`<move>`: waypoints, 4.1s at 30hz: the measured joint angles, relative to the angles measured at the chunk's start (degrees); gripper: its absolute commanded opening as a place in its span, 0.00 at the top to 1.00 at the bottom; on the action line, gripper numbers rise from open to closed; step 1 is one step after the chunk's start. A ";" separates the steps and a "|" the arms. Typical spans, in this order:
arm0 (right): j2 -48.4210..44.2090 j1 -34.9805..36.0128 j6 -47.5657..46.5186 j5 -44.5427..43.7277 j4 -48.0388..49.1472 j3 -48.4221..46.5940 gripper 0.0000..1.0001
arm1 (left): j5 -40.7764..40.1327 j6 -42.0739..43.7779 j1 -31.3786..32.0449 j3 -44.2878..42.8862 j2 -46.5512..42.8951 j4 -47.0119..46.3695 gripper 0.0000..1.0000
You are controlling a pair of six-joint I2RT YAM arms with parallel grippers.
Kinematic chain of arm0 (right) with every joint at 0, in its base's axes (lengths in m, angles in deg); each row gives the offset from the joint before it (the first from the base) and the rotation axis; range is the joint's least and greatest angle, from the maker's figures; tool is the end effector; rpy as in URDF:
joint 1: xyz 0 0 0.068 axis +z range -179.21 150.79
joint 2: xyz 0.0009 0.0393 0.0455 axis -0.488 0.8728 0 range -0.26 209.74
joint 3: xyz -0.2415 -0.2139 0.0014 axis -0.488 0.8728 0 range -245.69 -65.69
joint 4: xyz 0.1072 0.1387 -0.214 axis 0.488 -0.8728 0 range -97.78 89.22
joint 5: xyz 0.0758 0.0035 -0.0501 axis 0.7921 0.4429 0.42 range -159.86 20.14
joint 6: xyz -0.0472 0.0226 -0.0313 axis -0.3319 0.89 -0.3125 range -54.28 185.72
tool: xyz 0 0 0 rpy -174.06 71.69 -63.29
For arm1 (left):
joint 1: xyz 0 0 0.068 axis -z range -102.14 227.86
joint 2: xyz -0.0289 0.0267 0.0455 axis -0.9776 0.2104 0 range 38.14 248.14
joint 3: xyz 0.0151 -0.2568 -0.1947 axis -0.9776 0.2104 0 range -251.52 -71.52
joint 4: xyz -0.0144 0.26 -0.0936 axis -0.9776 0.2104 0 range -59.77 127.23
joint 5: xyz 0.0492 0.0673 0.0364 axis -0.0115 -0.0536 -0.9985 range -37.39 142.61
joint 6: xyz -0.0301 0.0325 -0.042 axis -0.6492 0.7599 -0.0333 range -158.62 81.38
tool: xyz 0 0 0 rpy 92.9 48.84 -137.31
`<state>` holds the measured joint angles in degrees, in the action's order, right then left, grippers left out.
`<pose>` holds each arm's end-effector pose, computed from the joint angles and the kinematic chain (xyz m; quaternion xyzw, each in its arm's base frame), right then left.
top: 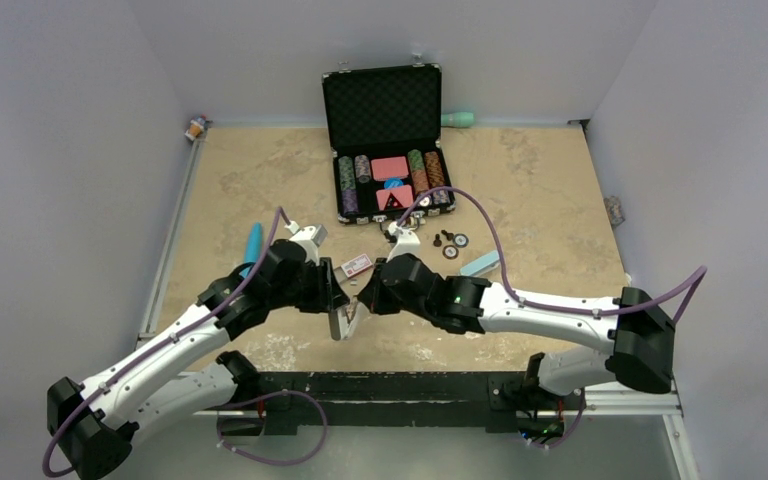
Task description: Unload the staples from the stapler
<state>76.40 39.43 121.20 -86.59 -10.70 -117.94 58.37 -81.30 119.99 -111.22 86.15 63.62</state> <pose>0.1242 0.2810 0.3006 -0.0328 0.8769 0.3479 0.3302 0.1196 -0.1144 0.2899 0.0163 0.9114 -0.3095 0.2709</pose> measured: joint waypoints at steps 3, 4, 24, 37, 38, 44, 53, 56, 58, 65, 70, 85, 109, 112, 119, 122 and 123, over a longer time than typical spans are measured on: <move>0.09 -2.03 -0.17 1.44 0.48 0.00 1.00 | -0.02 -0.48 0.00 -0.02 0.74 -0.07 1.00; 0.11 -2.40 -0.24 1.73 0.63 0.00 1.00 | -0.04 -0.76 0.00 -0.02 0.94 -0.09 1.00; 4.00 -3.85 -1.73 7.52 4.59 0.24 1.00 | -2.67 -4.68 -0.02 -1.73 0.68 1.68 1.00; 8.48 -4.20 -3.10 8.98 4.76 -1.01 1.00 | -2.84 -5.79 -0.24 -7.30 6.64 8.13 1.00; 8.48 -4.20 -3.15 9.01 4.70 -1.01 1.00 | -2.80 -5.79 -0.24 -7.45 6.91 8.33 1.00; 8.48 -4.22 -3.76 8.94 4.63 -1.11 1.00 | -2.38 -5.77 -0.37 -7.98 8.46 8.33 1.00; 8.44 -4.22 -4.33 8.48 2.89 -2.19 1.00 | -1.73 -5.51 -0.37 -8.57 9.14 8.57 1.00; 8.02 -4.22 -4.55 8.28 2.21 -2.49 1.00 | -1.62 -5.09 -0.37 -8.76 9.20 8.61 1.00; 7.45 -4.24 -4.68 8.22 1.79 -2.64 1.00 | -1.42 -4.79 -0.37 -8.76 9.29 8.59 1.00; 7.61 -4.55 -5.22 8.28 1.88 -3.93 1.00 | -1.01 -4.70 -0.37 -8.76 9.38 8.02 1.00; 8.68 -4.57 -5.18 8.55 2.60 -3.19 1.00 | -1.38 -4.22 -0.39 -8.76 9.35 8.63 1.00; -19.50 -4.59 -0.83 5.68 -4.09 9.94 0.38 | -2.19 -2.08 -1.25 -13.20 6.58 11.72 1.00; -37.27 -4.63 -1.36 14.86 17.97 24.09 0.22 | 18.58 -1.22 -1.62 -7.04 -11.17 -8.02 1.00; -33.75 -4.50 -2.40 17.97 21.16 23.87 0.22 | 20.02 -1.51 -1.62 -6.08 -12.44 -10.08 1.00; -31.91 -3.28 -4.59 23.96 31.34 23.69 0.22 | 21.64 -3.48 -1.62 -5.49 -13.53 -13.55 1.00; -30.60 -2.56 -5.86 25.57 33.40 21.84 0.22 | 22.34 -4.57 -1.62 -5.49 -13.60 -14.80 1.00; -29.79 -2.27 -6.34 26.10 33.97 20.87 0.22 | 22.67 -4.96 -1.62 -5.49 -13.60 -15.52 1.00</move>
<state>46.61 37.16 114.86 -60.49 23.27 -97.06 81.03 -86.26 118.37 -116.71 72.56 48.10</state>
